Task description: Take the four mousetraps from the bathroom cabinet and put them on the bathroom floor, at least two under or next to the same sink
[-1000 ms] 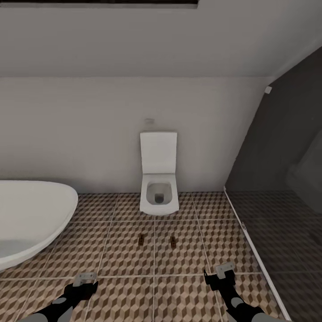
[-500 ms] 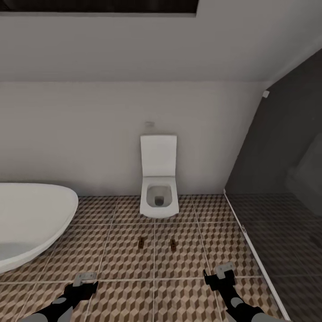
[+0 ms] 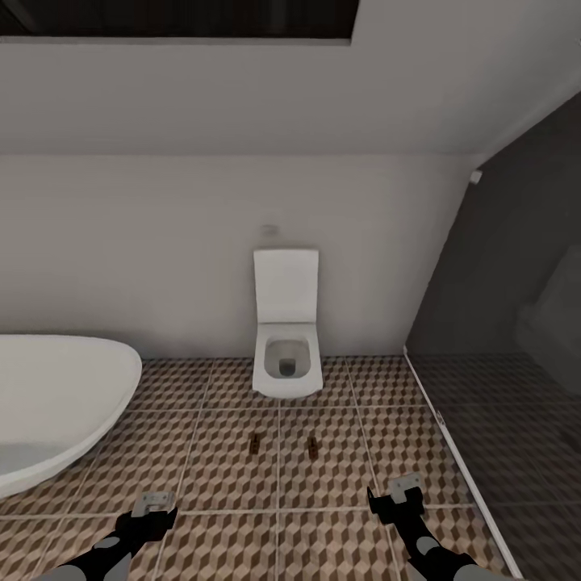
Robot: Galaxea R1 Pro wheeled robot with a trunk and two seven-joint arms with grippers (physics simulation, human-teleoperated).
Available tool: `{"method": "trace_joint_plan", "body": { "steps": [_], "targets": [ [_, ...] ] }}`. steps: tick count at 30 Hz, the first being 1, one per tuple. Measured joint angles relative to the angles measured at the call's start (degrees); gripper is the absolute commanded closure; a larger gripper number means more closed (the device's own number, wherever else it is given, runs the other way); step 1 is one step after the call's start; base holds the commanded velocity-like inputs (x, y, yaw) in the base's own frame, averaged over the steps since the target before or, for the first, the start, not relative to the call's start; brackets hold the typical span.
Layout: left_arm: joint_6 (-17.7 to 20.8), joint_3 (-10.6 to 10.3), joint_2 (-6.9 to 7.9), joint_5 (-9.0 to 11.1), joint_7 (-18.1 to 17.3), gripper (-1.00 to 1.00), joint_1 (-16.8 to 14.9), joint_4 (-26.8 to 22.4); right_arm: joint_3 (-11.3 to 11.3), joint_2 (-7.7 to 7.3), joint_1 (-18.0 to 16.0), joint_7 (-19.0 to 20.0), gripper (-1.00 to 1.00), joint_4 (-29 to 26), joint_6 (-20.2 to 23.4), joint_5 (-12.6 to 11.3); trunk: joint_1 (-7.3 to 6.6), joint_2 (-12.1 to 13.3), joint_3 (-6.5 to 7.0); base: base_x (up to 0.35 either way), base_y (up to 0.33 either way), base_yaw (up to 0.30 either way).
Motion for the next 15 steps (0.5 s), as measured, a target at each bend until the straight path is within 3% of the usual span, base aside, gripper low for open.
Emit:
{"method": "trace_joint_plan", "body": {
  "steps": [15],
  "targets": [
    [0.1, 0.0, 0.00, 0.0, 0.0, -1.00, 0.0, 0.0, 0.0, 0.00, 0.0, 0.0, -1.00, 0.0, 0.0, 0.0, 0.00, 0.0, 1.20, 0.000, 0.000, 0.000]
  ]
}}
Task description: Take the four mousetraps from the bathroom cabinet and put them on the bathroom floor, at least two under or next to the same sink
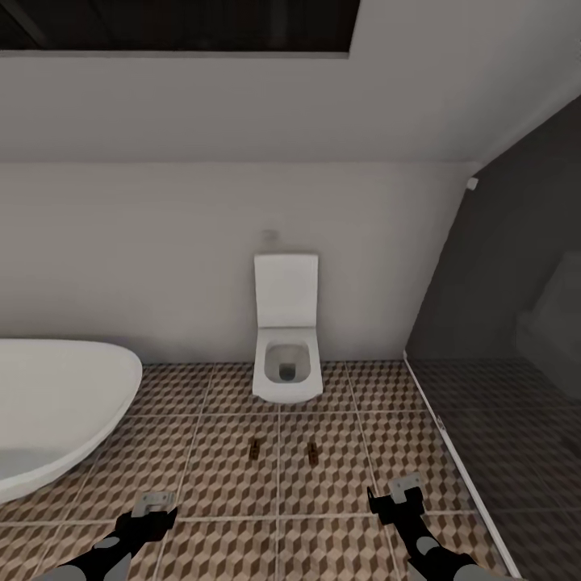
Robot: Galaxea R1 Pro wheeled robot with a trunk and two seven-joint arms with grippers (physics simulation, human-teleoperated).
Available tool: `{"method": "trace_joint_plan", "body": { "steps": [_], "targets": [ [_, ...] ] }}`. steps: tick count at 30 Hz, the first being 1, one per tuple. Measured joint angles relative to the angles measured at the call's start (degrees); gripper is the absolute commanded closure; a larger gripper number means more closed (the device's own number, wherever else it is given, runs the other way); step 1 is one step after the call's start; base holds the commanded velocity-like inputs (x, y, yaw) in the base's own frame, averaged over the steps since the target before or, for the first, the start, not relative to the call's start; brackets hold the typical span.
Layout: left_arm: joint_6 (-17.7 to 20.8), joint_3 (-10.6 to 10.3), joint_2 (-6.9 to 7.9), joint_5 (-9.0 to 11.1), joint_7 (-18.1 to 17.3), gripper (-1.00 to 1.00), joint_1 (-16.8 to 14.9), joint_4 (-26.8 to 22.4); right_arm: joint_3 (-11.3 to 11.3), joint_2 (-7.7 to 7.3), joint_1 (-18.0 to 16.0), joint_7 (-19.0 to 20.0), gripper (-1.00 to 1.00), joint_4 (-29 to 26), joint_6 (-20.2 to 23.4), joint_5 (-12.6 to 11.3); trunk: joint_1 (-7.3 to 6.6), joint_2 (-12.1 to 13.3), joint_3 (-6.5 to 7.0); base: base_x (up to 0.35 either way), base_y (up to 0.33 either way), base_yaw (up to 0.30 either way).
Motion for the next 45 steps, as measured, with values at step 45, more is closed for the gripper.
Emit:
{"method": "trace_joint_plan", "body": {
  "steps": [45],
  "targets": [
    [0.0, 0.0, 0.00, 0.0, 0.0, -1.00, 0.0, 0.0, 0.0, 0.07, 0.6, 0.0, -1.00, 0.0, 0.0, 0.0, 0.00, 0.0, 3.59, 0.000, 0.000, 0.000]
  ]
}}
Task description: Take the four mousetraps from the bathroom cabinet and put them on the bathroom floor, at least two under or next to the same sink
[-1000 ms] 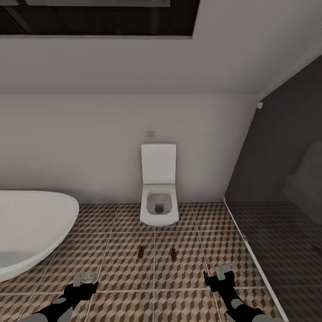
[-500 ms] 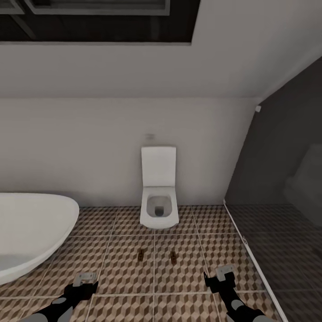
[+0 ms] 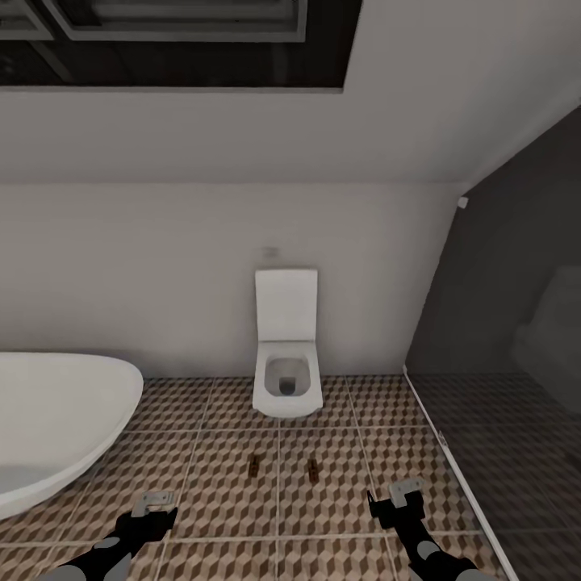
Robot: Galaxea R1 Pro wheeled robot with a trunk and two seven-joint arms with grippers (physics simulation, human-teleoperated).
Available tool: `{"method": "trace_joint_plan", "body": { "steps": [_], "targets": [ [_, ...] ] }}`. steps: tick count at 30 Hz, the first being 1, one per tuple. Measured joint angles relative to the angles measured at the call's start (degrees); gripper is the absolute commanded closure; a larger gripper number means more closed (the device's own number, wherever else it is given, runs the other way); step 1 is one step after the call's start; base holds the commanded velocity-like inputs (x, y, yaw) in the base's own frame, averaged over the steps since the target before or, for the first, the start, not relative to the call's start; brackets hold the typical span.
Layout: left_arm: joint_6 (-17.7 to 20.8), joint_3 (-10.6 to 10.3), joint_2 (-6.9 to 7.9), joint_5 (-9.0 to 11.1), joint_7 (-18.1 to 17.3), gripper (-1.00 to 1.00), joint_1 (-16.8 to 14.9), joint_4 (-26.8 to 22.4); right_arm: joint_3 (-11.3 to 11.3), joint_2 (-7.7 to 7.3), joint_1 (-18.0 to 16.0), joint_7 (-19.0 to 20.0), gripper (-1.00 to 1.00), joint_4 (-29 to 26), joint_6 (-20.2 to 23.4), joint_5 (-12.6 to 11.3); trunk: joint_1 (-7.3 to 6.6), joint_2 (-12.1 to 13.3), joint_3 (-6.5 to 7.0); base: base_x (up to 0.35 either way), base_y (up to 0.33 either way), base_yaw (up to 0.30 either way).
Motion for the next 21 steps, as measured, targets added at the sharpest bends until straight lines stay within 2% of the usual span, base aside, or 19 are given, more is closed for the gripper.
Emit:
{"method": "trace_joint_plan", "body": {
  "steps": [21],
  "targets": [
    [0.0, 0.0, 0.00, 0.0, 0.0, -1.00, 0.0, 0.0, 0.0, 0.02, 0.0, 0.0, -1.00, 0.0, 0.0, 0.0, 0.00, 0.0, 1.66, 0.000, 0.000, 0.000]
  ]
}}
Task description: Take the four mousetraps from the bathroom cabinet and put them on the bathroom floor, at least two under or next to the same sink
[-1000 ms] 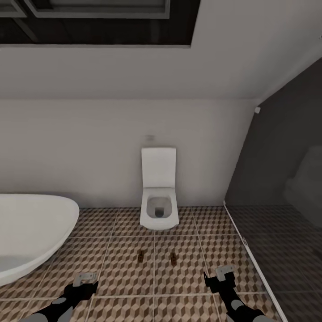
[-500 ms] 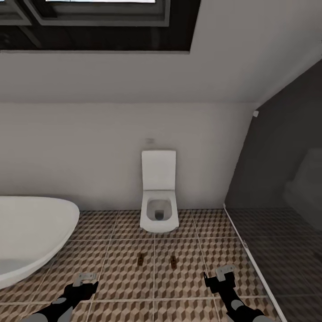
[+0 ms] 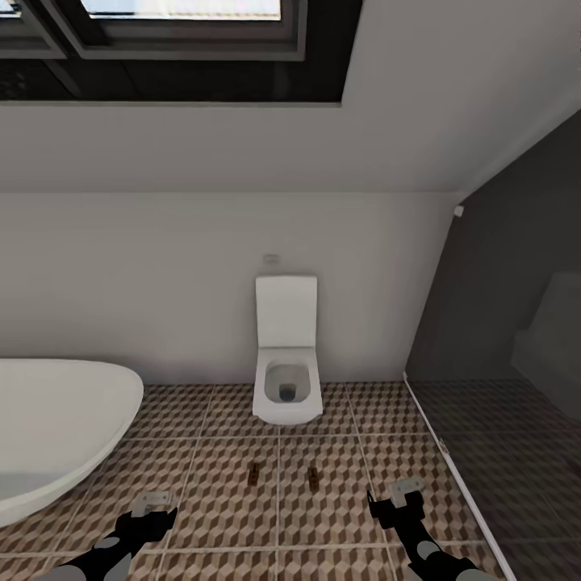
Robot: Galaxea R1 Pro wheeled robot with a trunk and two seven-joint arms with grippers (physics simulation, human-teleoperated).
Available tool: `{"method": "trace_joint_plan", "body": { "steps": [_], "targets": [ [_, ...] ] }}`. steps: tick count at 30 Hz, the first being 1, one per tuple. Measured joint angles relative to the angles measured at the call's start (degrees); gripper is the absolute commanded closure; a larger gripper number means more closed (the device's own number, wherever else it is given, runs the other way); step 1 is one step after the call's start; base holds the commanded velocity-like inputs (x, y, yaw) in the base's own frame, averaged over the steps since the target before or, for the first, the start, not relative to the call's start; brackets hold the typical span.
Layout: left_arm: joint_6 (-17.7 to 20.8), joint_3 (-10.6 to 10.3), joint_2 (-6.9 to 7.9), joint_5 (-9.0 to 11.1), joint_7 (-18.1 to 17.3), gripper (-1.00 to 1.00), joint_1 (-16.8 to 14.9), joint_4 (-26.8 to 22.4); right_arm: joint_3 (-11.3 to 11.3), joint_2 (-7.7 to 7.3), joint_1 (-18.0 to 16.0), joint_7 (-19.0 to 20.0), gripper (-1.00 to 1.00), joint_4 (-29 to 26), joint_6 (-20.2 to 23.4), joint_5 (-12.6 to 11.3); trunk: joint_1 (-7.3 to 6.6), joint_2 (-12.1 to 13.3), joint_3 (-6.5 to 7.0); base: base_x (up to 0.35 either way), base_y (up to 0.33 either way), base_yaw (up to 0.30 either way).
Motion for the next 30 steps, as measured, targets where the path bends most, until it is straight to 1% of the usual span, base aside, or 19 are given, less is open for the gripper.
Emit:
{"method": "trace_joint_plan", "body": {
  "steps": [30],
  "targets": [
    [0.0, 0.0, 0.00, 0.0, 0.0, -1.00, 0.0, 0.0, 0.0, -0.07, 0.0, 0.0, -1.00, 0.0, 0.0, 0.0, 0.00, 0.0, 2.35, 0.000, 0.000, 0.000]
  ]
}}
